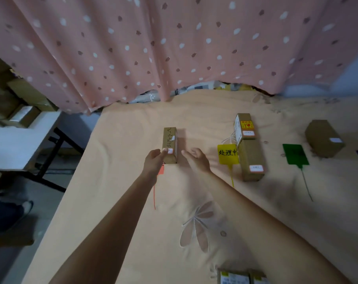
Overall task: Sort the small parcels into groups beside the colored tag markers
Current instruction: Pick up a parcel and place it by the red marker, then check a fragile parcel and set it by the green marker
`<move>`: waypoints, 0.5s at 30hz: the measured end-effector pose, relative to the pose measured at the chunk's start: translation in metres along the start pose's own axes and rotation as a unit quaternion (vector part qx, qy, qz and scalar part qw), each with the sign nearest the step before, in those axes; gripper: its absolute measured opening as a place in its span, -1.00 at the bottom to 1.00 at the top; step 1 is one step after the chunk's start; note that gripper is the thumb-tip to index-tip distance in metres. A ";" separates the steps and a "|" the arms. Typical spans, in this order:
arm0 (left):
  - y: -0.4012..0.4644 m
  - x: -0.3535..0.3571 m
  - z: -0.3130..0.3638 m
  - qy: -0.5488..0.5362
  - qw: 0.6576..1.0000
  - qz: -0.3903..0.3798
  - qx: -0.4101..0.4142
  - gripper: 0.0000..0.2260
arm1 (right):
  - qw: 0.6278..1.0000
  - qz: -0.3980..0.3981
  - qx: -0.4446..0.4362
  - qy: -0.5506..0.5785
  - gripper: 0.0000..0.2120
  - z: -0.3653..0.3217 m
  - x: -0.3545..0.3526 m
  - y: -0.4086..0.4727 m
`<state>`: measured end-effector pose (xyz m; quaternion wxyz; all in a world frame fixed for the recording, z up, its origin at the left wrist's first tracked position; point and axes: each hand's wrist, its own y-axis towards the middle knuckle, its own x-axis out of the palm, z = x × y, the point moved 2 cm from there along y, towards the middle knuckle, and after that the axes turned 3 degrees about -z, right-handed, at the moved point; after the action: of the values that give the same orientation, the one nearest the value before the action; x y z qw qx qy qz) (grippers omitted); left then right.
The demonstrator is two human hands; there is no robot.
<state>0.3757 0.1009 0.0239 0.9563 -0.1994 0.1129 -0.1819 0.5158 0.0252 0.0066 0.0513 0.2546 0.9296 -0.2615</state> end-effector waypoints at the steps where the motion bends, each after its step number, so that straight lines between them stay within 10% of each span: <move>1: -0.013 0.002 0.001 0.000 1.000 -0.005 0.006 -0.83 | 1.000 0.001 -0.007 -0.002 -0.43 -0.001 -0.005 -0.012; 15: -0.165 0.026 -0.065 0.010 0.994 -0.103 -0.031 -0.75 | 0.997 0.029 -0.019 -0.064 -0.59 0.065 -0.054 -0.186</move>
<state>0.3306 -0.0726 0.0317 0.9248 -0.2374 0.1066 -0.2775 0.4669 -0.1685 0.0485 0.1231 0.2629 0.9216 -0.2576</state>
